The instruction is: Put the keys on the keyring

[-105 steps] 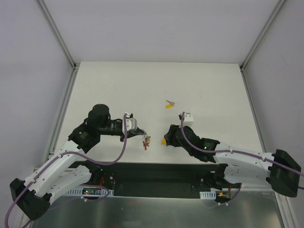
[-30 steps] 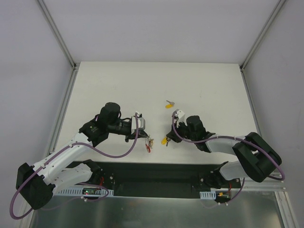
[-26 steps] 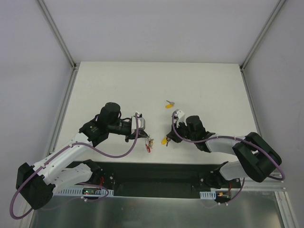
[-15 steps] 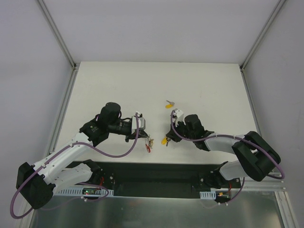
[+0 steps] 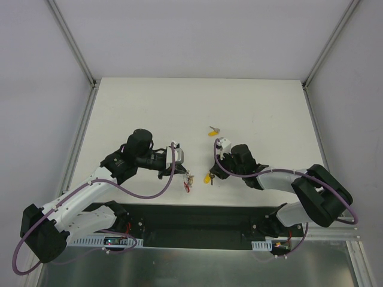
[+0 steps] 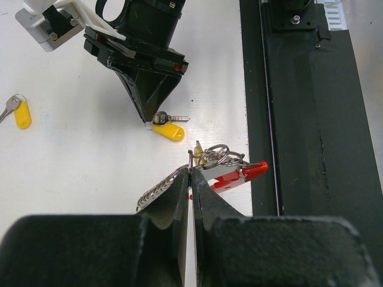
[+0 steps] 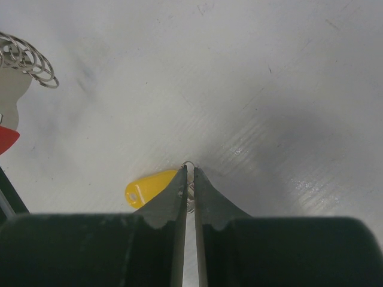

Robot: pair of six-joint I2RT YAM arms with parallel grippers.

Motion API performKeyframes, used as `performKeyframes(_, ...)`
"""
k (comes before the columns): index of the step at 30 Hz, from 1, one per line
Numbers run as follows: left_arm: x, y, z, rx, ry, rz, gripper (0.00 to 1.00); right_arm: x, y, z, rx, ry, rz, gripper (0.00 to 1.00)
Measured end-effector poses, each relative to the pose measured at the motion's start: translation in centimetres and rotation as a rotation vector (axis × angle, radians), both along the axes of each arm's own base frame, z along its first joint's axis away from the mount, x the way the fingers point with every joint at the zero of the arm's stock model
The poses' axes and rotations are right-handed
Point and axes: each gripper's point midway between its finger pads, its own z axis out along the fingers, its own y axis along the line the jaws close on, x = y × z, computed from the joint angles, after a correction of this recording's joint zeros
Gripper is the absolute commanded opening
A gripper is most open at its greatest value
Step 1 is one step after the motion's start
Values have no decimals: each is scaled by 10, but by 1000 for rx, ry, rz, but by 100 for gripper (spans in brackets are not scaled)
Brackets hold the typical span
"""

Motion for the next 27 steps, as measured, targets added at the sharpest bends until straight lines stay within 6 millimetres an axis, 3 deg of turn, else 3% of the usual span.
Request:
performKeyframes(14,0,0,0,0,0,0,0,0,0,3,8,16,-46,17)
performKeyframes(27,0,0,-2,4,6,0,0,-10,8,1,26,67,-65,15)
